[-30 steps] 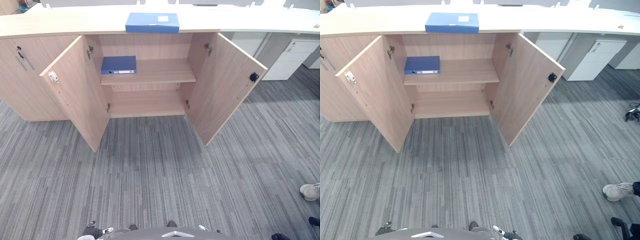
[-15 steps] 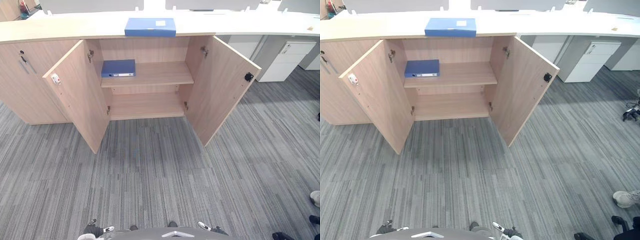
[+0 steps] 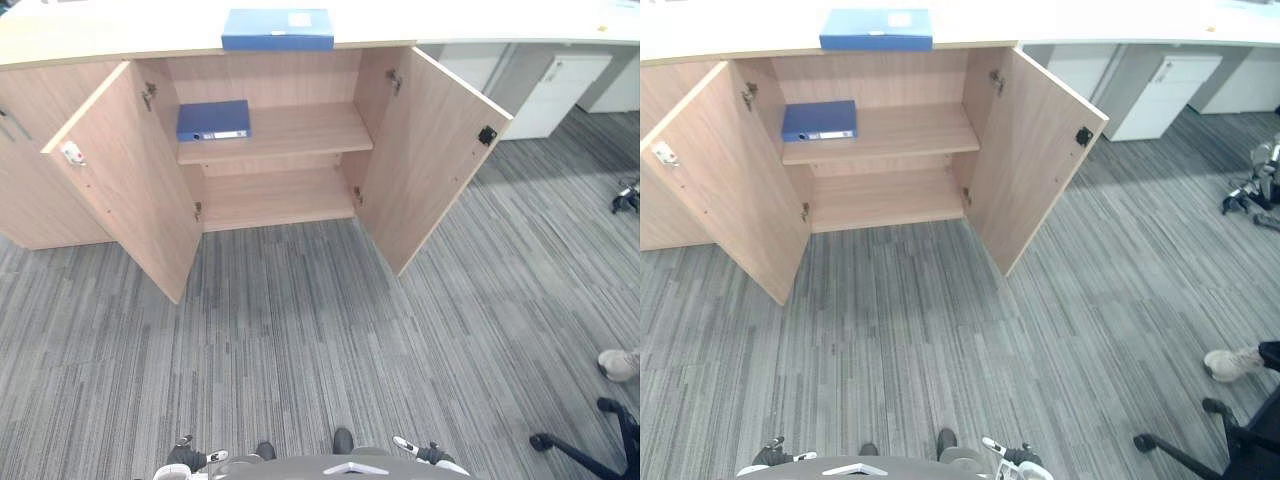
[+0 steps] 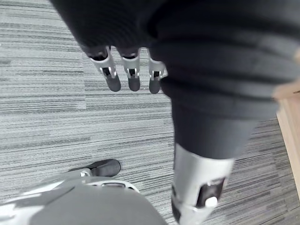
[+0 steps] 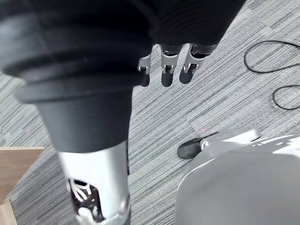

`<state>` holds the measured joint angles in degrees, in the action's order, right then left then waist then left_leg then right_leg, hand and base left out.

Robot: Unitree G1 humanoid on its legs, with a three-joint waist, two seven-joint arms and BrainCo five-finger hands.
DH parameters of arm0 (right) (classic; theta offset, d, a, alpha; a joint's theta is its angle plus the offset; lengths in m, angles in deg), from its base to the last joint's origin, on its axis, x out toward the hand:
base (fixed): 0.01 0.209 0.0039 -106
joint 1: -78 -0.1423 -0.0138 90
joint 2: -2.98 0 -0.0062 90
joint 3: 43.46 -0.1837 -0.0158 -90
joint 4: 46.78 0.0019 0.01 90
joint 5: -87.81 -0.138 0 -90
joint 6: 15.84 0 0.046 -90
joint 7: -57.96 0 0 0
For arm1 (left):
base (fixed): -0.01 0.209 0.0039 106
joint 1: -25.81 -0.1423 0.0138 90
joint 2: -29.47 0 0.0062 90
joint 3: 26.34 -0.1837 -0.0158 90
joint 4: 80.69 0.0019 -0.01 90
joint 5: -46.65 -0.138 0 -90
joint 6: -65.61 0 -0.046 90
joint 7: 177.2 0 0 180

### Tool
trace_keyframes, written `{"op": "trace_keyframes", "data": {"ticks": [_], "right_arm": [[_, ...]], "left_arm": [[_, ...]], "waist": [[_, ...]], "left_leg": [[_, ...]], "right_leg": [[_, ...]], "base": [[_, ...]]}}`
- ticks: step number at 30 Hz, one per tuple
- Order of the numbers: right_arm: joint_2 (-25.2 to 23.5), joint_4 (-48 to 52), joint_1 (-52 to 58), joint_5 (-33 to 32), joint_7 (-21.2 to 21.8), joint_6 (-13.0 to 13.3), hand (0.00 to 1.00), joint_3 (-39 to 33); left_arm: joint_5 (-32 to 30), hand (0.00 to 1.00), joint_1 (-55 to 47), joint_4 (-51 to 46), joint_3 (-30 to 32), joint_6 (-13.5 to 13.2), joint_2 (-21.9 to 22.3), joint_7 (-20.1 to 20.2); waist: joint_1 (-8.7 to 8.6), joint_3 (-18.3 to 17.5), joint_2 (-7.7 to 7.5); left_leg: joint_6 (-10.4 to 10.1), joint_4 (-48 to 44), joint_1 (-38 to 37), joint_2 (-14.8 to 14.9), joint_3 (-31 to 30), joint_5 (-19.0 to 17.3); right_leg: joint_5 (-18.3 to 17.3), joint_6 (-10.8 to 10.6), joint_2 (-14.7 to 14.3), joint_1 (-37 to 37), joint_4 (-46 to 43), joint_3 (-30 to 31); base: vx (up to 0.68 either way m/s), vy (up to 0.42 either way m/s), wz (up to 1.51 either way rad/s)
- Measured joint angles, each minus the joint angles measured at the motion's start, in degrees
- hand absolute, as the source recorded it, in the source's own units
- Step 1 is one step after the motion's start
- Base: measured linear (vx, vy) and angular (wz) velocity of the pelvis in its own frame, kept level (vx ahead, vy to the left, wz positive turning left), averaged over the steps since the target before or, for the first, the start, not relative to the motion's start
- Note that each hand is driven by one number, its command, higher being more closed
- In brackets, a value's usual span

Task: Walk over to the cabinet, pick up the folder, carry it to the office cabinet, place the folder inside the office cabinet, then close the office cabinet door

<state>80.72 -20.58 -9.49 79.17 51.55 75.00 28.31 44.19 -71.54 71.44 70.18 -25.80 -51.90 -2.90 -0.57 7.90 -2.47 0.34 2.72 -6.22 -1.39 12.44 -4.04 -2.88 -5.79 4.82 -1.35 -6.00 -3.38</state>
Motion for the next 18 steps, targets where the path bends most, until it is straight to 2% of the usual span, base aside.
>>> {"op": "trace_keyframes", "data": {"ticks": [2,3,4,5,6,7,8,10,11,12,15,16,18], "right_arm": [[-0.33,0.29,-0.15,-0.01,0.0,0.03,0.0,-0.2],[-0.22,0.94,-0.09,-0.03,-0.01,0.05,0.0,-0.24],[-0.23,1.59,-0.1,-0.04,-0.01,0.08,0.0,-0.24],[-0.38,2.51,0.09,-0.07,-0.01,0.24,0.0,-0.24],[-0.35,2.63,0.13,-0.21,-0.02,0.37,0.0,-0.35],[-0.33,2.64,0.1,-0.25,-0.02,0.45,0.0,-0.36],[-0.46,2.78,0.05,-0.53,-0.03,0.61,0.0,-0.3],[-0.24,3.22,-0.05,-0.64,-0.05,0.67,0.0,-0.31],[0.3,3.3,-0.04,-0.64,-0.08,0.64,0.0,-0.31],[0.28,3.3,-0.07,-0.64,-0.12,0.61,0.0,-0.39],[-0.31,3.11,1.96,-1.09,-0.1,0.49,0.0,-1.21],[0.1,3.39,2.06,-0.98,-0.11,0.34,0.0,-2.02],[0.57,4.04,2.25,-0.93,-0.08,0.46,0.0,-2.06]], "left_arm": [[0.18,0.0,0.36,-0.35,0.08,-0.04,-0.43,-0.1],[0.18,0.0,0.56,-0.31,0.1,-0.02,-0.11,-0.18],[0.19,0.0,0.61,-0.28,0.11,-0.01,-0.05,-0.18],[0.19,0.0,0.7,-0.28,0.19,0.04,-0.02,-0.17],[0.25,0.0,1.04,-0.31,0.46,0.07,-0.02,-0.23],[0.39,0.0,1.04,-0.3,0.69,0.1,0.05,-0.24],[0.64,0.0,1.36,-0.3,0.95,0.09,0.11,-0.18],[0.88,0.0,2.14,-0.24,1.29,0.09,0.4,-0.21],[1.12,0.0,2.55,-0.24,1.28,0.08,0.76,-0.2],[1.1,0.0,2.66,-0.24,1.33,0.07,0.84,-0.17],[1.06,0.0,2.52,-0.33,3.18,-0.04,1.4,-0.19],[1.04,0.0,2.39,-0.58,5.84,-0.26,3.46,-0.17],[1.08,0.0,2.68,-1.41,7.46,-0.45,4.26,-0.11]], "waist": [[0.33,1.89,-0.82],[0.98,2.32,-0.36],[0.93,2.42,-0.2],[0.73,2.67,0.08],[0.51,2.83,0.18],[0.41,2.86,0.26],[0.07,2.85,0.32],[-0.2,3.1,0.86],[-0.85,3.43,1.59],[-1.56,3.58,1.86],[-1.96,3.47,1.66],[-1.65,2.47,3.28],[-1.21,2.76,3.9]], "left_leg": [[0.44,-4.19,0.49,-0.19,0.09,-3.01],[1.1,-5.73,0.39,0.09,0.29,-3.98],[1.21,-6.04,0.18,0.14,0.24,-4.32],[1.72,-6.12,-0.89,-0.03,-0.07,-4.86],[2.11,-5.78,-2.6,-0.11,-0.39,-5.41],[1.95,-5.63,-3.19,0.11,-0.62,-5.7],[1.71,-5.45,-3.75,0.58,-1.29,-6.27],[1.25,-4.16,-4.53,1.33,-2.0,-6.61],[0.51,-3.5,-4.99,2.25,-2.71,-7.04],[-0.7,-3.47,-5.44,2.73,-4.12,-7.76],[-4.05,-3.5,-8.82,3.09,-6.24,-9.8],[-5.48,-9.11,-7.26,5.48,-5.7,-10.62],[-5.95,-19.48,-2.58,6.86,-4.77,-11.02]], "right_leg": [[-2.78,-1.36,1.31,-2.48,-8.1,-0.56],[-3.14,-1.45,1.66,-5.51,-15.38,-0.81],[-3.12,-1.43,1.92,-7.09,-18.98,-0.96],[-2.97,-1.18,2.81,-10.18,-26.25,-1.73],[-6.18,-0.29,3.26,-12.76,-31.45,-3.11],[-7.59,-0.3,3.21,-13.42,-32.39,-3.81],[-9.47,-0.2,2.72,-14.94,-32.35,-5.1],[-9.86,0.71,1.47,-17.53,-27.74,-6.92],[-8.26,2.14,-0.2,-18.8,-22.27,-7.07],[-5.19,2.84,-1.22,-18.88,-16.72,-6.46],[0.43,4.86,-1.12,-17.31,-12.92,-6.23],[0.3,6.2,-2.37,-16.21,-14.22,-7.29],[-0.68,6.99,-2.75,-14.63,-13.12,-7.83]], "base": [[0.06,0.049,-0.05],[0.07,0.078,-0.09],[0.11,0.094,-0.01],[0.16,0.086,0.07],[0.24,0.07,0.07],[0.26,0.047,0.12],[0.29,0.032,0.2],[0.27,-0.015,0.22],[0.33,-0.07,0.41],[0.37,-0.1,0.53],[0.46,-0.218,0.67],[0.47,-0.268,0.36],[0.44,-0.274,0.2]]}}
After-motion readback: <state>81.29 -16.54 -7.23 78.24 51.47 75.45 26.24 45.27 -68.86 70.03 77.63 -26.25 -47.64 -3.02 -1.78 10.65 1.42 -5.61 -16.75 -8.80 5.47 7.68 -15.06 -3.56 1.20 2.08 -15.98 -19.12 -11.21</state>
